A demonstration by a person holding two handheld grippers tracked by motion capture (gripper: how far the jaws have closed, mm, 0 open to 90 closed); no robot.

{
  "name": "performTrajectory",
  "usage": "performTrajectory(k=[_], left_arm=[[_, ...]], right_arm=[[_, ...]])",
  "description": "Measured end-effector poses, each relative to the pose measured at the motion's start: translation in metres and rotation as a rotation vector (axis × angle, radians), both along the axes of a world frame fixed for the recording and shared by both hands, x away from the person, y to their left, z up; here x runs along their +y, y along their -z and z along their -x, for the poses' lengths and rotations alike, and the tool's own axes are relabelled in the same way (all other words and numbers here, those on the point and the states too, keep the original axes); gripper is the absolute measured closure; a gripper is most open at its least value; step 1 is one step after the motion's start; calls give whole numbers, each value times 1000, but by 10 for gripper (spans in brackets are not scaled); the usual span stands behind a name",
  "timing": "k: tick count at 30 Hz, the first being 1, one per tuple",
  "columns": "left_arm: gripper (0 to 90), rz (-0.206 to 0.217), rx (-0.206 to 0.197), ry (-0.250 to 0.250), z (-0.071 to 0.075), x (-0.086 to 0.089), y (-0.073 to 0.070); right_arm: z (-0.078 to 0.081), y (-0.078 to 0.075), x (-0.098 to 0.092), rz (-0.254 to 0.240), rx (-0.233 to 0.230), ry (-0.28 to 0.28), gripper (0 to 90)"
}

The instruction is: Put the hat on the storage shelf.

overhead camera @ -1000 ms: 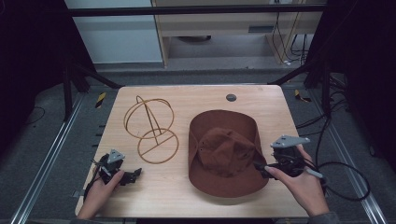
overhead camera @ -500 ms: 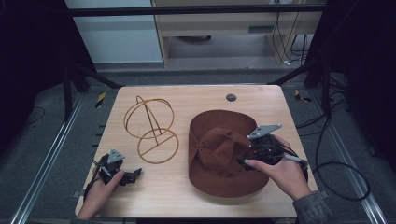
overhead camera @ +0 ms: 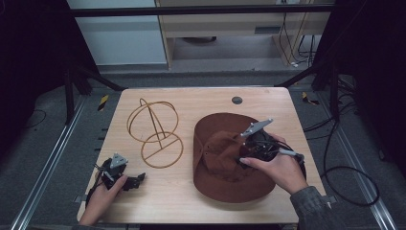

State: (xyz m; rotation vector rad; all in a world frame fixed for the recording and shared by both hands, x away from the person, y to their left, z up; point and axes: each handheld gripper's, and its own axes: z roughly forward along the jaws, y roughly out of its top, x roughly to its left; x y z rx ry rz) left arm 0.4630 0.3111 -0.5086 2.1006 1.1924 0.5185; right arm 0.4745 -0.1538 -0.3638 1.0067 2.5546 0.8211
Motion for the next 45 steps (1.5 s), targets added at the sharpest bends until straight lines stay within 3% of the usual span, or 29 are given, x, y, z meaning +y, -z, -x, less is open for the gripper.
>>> performTrajectory(k=[10,20,38,43,45], left_arm=[[0,0,0,1,0,0,0],[0,0,0,5,0,0,0],[0,0,0,6,0,0,0],[0,0,0,6,0,0,0],[0,0,0,6,0,0,0]], right_arm=[[-14,1,24,43,21,-49,147],[-27,2,34,47,60,-66,215],[-61,20,41,83,123,-25,207],[-67,29,40,87,158,1,247],[-69,32,38,89,173,4,311]])
